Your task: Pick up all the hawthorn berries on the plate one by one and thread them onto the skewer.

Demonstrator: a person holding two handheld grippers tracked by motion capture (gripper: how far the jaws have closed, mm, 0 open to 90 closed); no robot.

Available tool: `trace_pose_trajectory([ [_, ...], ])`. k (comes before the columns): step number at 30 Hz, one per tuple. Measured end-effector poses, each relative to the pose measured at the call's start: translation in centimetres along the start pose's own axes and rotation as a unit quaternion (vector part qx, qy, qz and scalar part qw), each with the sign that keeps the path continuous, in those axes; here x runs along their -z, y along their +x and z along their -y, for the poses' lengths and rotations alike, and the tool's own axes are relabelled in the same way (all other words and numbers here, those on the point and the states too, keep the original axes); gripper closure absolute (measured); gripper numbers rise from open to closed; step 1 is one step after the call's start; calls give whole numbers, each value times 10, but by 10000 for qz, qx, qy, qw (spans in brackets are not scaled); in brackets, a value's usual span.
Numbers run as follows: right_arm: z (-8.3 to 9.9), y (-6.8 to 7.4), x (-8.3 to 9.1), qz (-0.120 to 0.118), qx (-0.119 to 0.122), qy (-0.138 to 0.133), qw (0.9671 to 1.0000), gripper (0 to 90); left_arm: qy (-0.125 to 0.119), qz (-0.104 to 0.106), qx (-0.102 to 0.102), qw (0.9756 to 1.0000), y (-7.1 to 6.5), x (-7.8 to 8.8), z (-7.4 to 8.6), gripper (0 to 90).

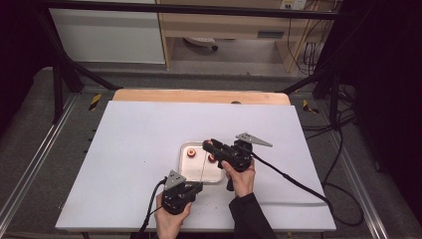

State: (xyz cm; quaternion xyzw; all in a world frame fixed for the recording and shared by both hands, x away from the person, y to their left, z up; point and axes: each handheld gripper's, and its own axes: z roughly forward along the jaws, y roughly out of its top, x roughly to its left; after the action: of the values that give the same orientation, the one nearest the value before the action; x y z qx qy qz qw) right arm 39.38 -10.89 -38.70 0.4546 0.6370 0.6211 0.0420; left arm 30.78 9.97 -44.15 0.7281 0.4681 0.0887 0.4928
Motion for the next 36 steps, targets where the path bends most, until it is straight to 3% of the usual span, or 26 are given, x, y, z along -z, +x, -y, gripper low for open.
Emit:
trace_pose_trajectory([
  [14,11,5,0,-66,-36,136,9999,598,-86,-69,10,9999,2,-1,-9,885],
  [21,10,5,3,-48,-51,157,9999,599,-142,-96,-108,9998,0,-1,-8,887],
  [27,8,0,7,-132,-450,254,9986,599,-247,-107,-261,9993,-3,0,-5,888],
  [30,7,-4,8,-160,-684,292,9971,600,-265,-116,-215,9994,-4,0,-5,888],
  [36,10,-3,9,-166,-300,238,9991,601,-231,-2,-18,9997,-5,-2,-7,888],
])
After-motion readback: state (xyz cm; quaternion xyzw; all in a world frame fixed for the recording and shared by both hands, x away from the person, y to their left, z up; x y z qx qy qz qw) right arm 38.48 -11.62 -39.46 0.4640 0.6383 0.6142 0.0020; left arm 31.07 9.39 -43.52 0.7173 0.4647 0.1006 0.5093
